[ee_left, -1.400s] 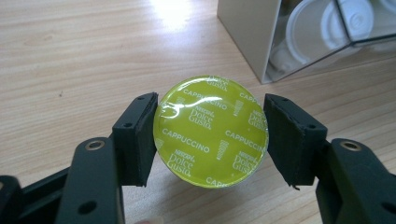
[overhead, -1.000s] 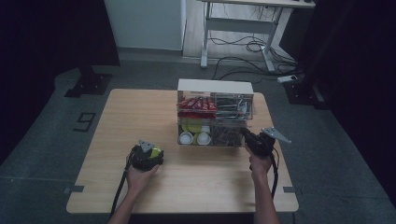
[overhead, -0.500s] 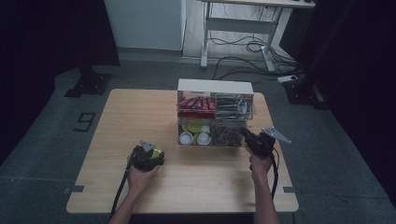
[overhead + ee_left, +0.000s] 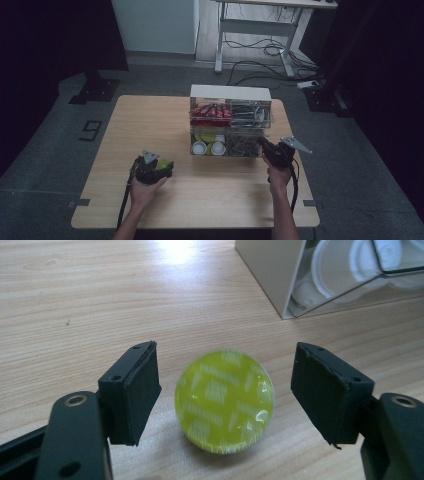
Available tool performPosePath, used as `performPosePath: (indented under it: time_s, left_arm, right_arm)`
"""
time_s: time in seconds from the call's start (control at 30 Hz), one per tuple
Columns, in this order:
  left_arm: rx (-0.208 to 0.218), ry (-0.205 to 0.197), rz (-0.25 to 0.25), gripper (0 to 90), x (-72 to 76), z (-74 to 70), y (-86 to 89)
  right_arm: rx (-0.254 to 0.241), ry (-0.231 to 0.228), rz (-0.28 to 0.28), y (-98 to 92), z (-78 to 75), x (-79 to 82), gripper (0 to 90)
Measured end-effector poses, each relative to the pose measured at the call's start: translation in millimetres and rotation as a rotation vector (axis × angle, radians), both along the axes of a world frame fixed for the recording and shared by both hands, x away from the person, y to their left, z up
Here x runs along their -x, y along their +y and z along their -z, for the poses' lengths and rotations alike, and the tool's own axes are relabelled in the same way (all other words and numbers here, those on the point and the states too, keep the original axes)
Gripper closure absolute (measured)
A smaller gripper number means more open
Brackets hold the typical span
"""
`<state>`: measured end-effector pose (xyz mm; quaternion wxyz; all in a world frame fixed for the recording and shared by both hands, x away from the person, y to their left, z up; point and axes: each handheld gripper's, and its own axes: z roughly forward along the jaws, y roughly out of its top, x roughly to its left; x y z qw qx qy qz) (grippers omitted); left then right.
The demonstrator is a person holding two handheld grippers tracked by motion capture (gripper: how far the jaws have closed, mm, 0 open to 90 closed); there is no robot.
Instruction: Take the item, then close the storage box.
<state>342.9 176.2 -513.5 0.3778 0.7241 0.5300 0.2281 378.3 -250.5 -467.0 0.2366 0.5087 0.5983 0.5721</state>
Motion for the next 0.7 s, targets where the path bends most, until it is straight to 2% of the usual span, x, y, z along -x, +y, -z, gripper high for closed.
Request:
performPosePath:
  time_s: [0.37,0.57,0.7]
  left_arm:
    - [0.029,-0.006,0.018,28.8,19.7,2.0,13.8]
    - [0.065,-0.014,0.017,29.1,32.9,4.3,24.6]
    - [0.059,-0.014,0.022,29.4,35.0,4.3,29.2]
  right_arm:
    - [0.018,0.01,-0.005,3.4,2.3,1.8,89.1]
    - [0.032,0.024,-0.006,5.7,5.5,3.4,89.1]
    - [0.046,0.036,-0.005,7.4,8.6,4.6,89.1]
